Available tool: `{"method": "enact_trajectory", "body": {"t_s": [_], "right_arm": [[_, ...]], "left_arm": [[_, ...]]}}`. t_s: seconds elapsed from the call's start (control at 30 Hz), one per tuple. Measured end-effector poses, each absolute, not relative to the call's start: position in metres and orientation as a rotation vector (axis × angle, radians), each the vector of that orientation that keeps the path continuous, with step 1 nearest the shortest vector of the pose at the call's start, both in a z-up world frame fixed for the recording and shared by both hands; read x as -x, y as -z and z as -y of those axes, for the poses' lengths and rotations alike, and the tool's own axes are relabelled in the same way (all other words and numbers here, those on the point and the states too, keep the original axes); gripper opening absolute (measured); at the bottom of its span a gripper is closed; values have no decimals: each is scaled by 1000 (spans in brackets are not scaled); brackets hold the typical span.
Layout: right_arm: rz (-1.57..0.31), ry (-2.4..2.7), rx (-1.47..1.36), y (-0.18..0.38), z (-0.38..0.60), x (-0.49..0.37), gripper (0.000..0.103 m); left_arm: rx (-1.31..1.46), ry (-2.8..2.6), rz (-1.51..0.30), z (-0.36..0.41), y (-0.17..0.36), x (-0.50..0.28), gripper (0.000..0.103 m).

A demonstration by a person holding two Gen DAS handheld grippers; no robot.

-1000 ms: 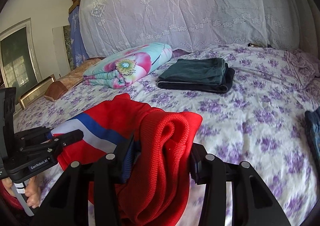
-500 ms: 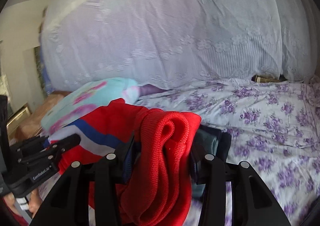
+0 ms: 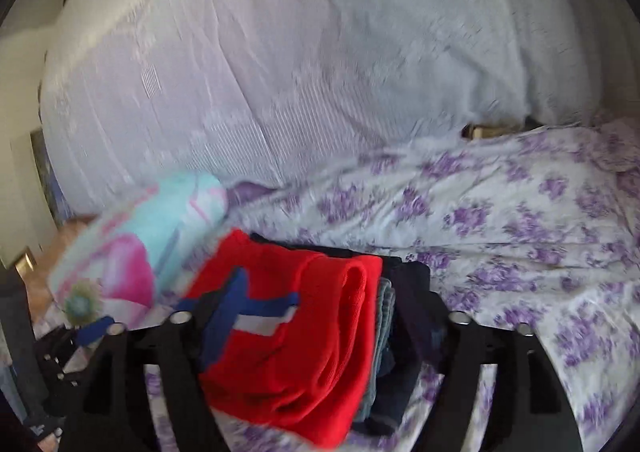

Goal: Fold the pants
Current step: 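Carry the folded bundle with both grippers and place it beside the green cloth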

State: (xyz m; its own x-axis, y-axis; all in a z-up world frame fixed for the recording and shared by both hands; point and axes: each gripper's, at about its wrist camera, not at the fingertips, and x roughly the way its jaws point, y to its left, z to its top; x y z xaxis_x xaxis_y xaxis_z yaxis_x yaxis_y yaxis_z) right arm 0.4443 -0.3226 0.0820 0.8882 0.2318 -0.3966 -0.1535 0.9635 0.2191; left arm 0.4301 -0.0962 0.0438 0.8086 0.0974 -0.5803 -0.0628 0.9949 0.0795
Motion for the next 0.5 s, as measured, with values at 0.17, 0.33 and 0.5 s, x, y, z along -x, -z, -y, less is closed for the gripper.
{"method": "enact_trajectory", "body": {"t_s": [0.17,0.33,0.5], "right_arm": [[-372,-162,-112,-71,303,-356,96],[-328,-130,-97,-34,295,-304,99],[-353,-129,-62,-29,291,-303,99]], "left_arm": [[-26,-87,-507,91,-57,-346,98],[-10,-59,-527,95,-41,-306,98],[-21,-54,-554,103,-32,-308,98]]}}
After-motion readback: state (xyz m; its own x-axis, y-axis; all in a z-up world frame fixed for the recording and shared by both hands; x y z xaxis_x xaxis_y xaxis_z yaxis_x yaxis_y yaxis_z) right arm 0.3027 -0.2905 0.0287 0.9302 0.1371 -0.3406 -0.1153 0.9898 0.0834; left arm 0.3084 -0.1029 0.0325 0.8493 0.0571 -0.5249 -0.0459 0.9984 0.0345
